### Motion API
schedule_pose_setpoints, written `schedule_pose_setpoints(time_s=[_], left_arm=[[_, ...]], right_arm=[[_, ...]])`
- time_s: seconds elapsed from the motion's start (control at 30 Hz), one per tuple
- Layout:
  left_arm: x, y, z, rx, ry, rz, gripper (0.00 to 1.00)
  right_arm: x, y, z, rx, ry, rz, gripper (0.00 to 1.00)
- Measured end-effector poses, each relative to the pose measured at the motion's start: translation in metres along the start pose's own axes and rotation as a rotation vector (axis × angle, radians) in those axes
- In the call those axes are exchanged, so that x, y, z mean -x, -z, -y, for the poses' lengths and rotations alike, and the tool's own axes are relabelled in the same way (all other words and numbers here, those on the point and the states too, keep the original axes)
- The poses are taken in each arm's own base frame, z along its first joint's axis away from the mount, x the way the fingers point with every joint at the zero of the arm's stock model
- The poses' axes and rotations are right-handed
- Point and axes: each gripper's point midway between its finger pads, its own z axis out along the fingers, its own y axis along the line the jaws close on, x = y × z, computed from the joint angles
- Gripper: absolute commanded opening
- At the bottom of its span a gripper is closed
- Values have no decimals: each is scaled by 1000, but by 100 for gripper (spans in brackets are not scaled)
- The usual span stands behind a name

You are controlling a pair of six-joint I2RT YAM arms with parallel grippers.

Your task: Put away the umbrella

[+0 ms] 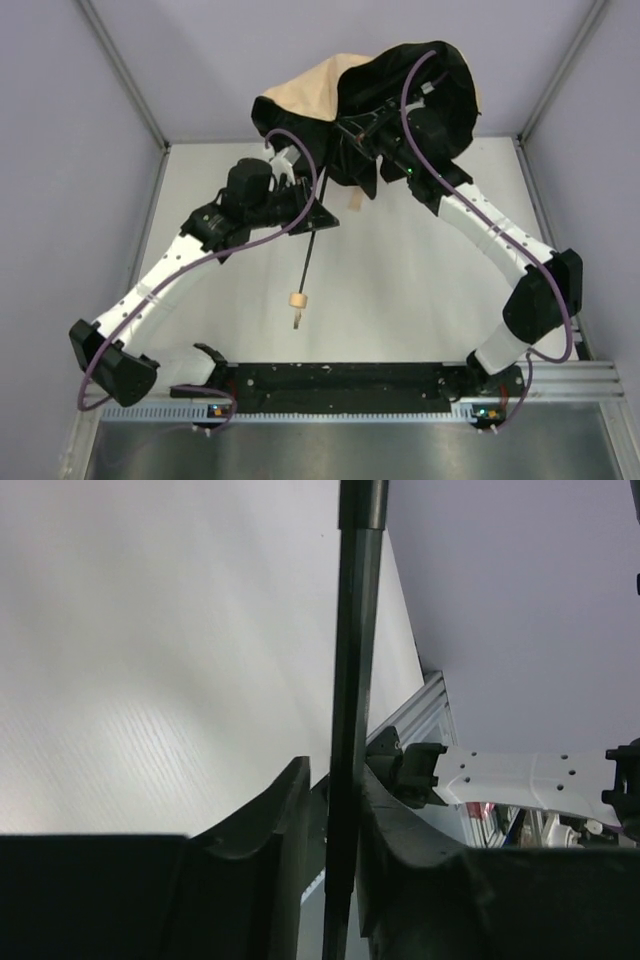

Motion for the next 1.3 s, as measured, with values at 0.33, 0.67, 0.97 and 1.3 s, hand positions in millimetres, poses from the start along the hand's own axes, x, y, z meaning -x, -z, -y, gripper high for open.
schedule_pose_setpoints(time_s=[0.33, 0.67, 0.97, 1.3], left_arm=[[-33, 26, -2, -17, 17, 90, 11], [-19, 25, 1, 9, -48, 58, 0], [-31, -3, -10, 86, -26, -170, 0], [-32, -15, -11, 76, -31, -200, 0]], right_arm=[[-21, 4, -30, 83, 19, -102, 0], [-11, 8, -28, 120, 38, -34, 0], [12, 30, 55, -70, -41, 203, 0], [21, 39, 67, -95, -71, 280, 0]])
